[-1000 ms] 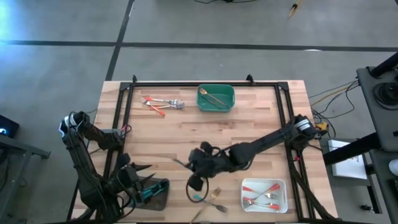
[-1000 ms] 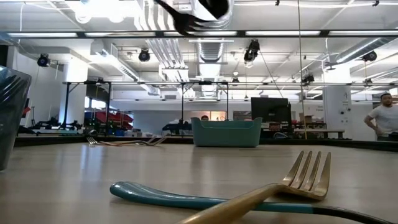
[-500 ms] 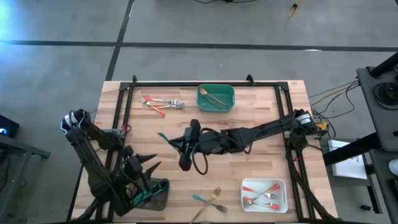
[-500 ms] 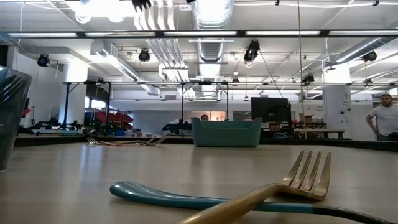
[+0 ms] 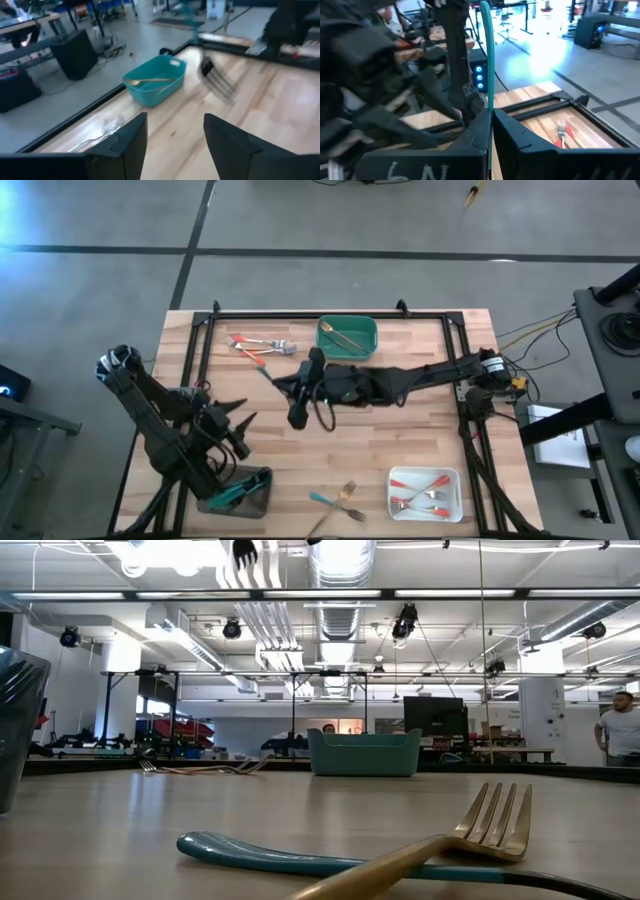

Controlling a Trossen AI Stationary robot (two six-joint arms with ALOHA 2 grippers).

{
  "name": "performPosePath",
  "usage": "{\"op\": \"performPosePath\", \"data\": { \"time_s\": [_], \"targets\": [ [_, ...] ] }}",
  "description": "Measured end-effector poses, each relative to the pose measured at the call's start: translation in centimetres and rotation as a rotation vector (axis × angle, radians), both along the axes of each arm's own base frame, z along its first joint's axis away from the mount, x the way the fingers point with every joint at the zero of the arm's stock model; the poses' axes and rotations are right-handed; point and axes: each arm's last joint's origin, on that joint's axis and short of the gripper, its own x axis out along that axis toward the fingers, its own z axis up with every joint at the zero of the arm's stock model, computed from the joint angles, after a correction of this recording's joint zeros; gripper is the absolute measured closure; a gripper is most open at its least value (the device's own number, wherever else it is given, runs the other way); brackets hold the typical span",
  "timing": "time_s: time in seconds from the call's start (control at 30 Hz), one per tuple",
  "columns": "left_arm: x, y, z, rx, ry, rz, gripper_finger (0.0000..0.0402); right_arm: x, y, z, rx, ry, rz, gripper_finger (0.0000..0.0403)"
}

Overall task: Sort silverware by color (type)
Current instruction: Put the blue fork into the black bin

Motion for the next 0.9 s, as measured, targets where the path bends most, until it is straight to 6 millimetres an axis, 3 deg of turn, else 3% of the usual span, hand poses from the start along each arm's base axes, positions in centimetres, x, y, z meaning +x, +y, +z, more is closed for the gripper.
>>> {"op": "performPosePath", "data": {
  "time_s": [0.17, 0.4, 0.53, 0.7, 0.9],
  "targets": [
    [-2.4, 3.4, 0.5, -0.095, 0.059, 0.026, 0.0221, -0.8, -2.1, 1.4, -0.001, -0.026, -0.015, 0.0394],
    [-5.2, 7.1, 1.6, -0.238, -0.139, -0.026, 0.0221, -1.4, -4.2, 2.0, -0.011, -0.007, -0.039, 0.0394],
    [-4.4, 6.9, 2.4, -0.256, -0.259, -0.163, 0.0221, -1.2, -5.0, 1.8, -0.004, 0.000, -0.010, 0.0394],
    [-2.1, 6.1, 3.6, -0.153, -0.384, -0.504, 0.0221, -1.2, -6.1, 1.7, -0.016, 0.004, -0.033, 0.0394],
    [-0.8, 8.2, 2.6, -0.071, -0.432, -0.407, 0.0222, -1.2, -6.3, 1.8, -0.015, 0.001, 0.005, 0.0394]
  ]
}}
